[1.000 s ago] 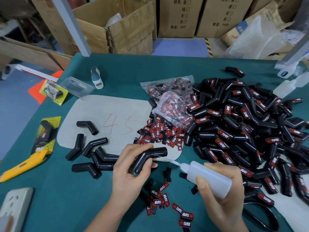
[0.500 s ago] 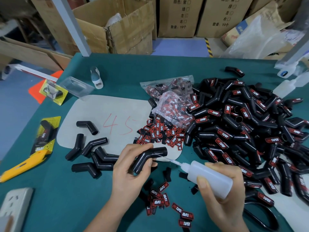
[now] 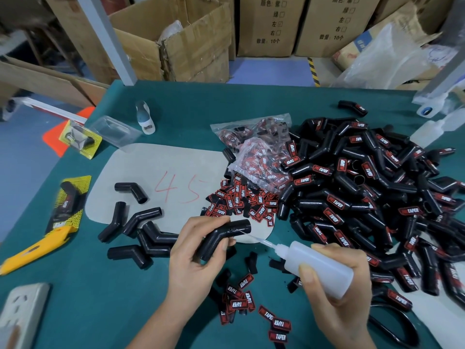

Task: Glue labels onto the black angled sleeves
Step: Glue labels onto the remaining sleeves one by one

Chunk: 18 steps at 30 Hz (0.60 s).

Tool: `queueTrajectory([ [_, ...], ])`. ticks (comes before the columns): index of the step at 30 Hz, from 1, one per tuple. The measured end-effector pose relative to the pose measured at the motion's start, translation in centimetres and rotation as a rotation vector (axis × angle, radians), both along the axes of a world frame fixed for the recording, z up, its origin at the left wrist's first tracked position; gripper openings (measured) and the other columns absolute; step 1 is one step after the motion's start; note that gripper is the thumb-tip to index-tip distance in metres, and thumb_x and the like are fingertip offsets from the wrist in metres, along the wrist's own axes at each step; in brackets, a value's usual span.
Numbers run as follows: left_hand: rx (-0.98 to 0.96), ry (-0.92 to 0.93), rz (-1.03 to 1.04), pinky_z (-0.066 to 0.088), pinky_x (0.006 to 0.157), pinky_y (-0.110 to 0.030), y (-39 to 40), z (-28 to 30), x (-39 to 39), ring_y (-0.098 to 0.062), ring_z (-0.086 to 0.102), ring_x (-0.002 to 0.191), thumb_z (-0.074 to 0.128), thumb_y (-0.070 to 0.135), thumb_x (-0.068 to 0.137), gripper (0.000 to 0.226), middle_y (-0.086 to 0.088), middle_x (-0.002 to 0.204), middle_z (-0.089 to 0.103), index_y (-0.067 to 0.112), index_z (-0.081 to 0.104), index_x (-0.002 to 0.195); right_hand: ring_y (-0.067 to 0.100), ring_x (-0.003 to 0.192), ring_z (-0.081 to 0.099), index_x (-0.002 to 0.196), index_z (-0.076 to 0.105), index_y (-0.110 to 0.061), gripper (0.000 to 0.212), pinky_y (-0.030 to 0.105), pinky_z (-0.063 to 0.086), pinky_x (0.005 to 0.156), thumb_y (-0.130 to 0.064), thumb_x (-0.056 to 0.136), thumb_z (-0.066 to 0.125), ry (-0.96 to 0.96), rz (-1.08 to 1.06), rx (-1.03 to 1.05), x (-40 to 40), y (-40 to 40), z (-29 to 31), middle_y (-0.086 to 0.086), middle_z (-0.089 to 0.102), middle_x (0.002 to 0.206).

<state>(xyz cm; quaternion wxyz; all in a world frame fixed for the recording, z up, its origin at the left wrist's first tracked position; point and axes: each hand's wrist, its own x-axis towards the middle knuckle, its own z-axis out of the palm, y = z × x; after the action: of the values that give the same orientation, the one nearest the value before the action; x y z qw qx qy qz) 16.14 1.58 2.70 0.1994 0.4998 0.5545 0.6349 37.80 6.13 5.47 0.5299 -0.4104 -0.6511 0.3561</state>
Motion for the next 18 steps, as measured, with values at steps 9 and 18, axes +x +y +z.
queueTrajectory([
  [9,0.017,0.067,0.000,0.056,0.088,-0.016,0.08,0.44,0.15,-0.007,0.070,0.100,0.069,0.000,0.091,0.032,0.001,0.111,0.063,0.011,0.070,0.121,-0.005,0.095,0.068,0.122,0.054,-0.054,0.034,0.011,0.054,0.065,-0.068,0.092,0.064,0.012,-0.005,-0.017,-0.06,0.02,0.16,-0.032,0.065,0.116],
  [18,0.007,0.050,0.003,0.061,0.086,-0.030,-0.04,-0.03,-0.03,-0.014,0.070,0.100,0.066,0.011,0.094,0.030,0.005,0.115,0.064,0.016,0.072,0.123,0.003,0.096,0.069,0.121,0.055,-0.056,0.035,0.030,0.058,0.063,-0.069,0.090,0.065,-0.023,-0.016,0.007,0.03,0.11,-0.42,-0.029,0.066,0.115],
])
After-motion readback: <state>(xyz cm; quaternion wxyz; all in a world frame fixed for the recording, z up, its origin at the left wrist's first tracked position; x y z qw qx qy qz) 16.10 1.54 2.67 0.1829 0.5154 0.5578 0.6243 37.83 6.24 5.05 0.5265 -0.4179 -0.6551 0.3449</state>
